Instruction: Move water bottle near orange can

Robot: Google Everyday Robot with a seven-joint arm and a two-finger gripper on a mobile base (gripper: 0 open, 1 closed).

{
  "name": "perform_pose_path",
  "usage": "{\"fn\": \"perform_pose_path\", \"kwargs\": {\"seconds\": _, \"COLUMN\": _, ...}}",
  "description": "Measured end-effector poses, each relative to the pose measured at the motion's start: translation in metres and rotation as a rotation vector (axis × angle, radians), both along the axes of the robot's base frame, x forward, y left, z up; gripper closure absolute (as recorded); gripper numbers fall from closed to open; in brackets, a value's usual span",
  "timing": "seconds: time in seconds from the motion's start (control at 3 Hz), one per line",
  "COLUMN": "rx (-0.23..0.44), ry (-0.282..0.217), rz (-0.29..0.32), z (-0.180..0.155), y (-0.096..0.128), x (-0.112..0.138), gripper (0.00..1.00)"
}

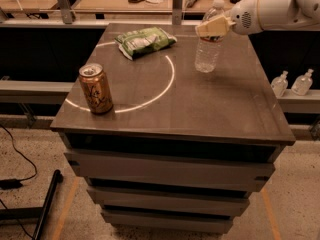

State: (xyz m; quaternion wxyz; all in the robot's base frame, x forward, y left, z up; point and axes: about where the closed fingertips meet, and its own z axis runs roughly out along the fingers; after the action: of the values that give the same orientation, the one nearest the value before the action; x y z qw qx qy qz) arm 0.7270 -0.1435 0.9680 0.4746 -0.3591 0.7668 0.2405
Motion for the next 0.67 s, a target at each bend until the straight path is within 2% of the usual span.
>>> {"fn": "perform_pose_path", "kwargs": {"seconds": 0.33, "rx": 0.049, "ry": -0.038, "rz": 0.155, "z": -0.006, "y": 0.033, "x": -0.018, "gripper": 1.0}}
{"fn": "perform_pose_path", "kwargs": {"seconds": 0.67, "rx": 0.092, "ry": -0.151, "rz": 0.435, "z": 0.009, "y": 0.089, "x": -0.074, "gripper": 1.0}}
